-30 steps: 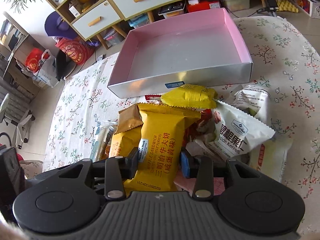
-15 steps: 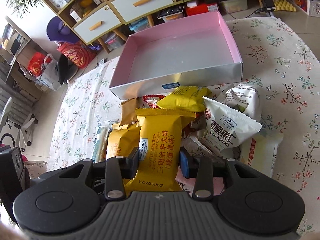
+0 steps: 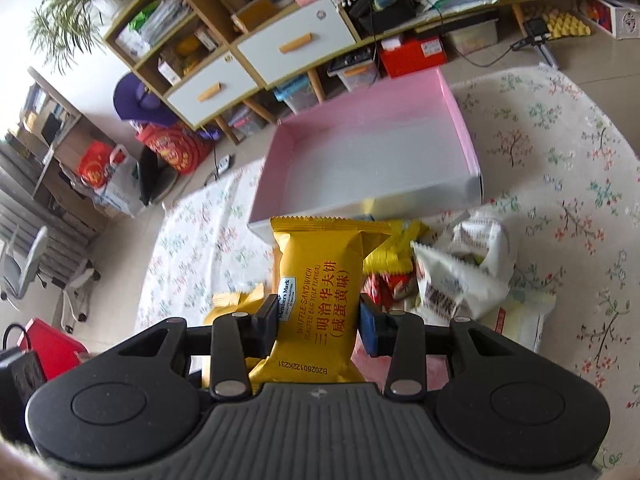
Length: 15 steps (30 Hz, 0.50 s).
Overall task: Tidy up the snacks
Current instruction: 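Carry both yellow packets into the pink-lined box and open both tools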
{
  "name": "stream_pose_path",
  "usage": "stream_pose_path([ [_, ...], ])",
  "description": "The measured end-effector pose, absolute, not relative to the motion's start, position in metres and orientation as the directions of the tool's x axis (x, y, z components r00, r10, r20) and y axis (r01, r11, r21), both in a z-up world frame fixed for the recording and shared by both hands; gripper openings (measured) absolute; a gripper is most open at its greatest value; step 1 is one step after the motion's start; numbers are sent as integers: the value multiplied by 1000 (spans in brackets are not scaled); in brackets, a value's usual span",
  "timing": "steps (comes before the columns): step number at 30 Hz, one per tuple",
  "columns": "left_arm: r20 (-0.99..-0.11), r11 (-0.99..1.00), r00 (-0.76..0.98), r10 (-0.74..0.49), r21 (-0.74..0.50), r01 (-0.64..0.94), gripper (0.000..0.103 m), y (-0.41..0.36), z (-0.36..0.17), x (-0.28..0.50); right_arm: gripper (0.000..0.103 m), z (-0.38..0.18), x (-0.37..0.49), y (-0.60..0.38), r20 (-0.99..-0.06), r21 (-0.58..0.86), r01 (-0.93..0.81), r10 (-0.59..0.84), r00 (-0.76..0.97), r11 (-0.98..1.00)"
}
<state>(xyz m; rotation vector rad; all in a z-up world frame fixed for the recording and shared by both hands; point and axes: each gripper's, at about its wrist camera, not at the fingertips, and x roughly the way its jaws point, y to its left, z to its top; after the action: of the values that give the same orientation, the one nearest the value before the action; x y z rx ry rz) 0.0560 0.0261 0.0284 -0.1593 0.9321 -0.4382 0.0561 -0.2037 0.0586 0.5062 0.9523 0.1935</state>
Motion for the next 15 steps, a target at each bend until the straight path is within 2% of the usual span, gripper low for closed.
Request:
stream_pose_path([
  [9, -709, 915, 583, -397, -260, 308, 36, 5, 54, 102, 37, 66, 77, -215, -690, 505, 77, 349, 635, 859],
  [15, -711, 931, 606, -357, -221, 289, 36, -12, 47, 149, 37, 60, 103, -229, -676, 517, 101, 333, 657, 850],
])
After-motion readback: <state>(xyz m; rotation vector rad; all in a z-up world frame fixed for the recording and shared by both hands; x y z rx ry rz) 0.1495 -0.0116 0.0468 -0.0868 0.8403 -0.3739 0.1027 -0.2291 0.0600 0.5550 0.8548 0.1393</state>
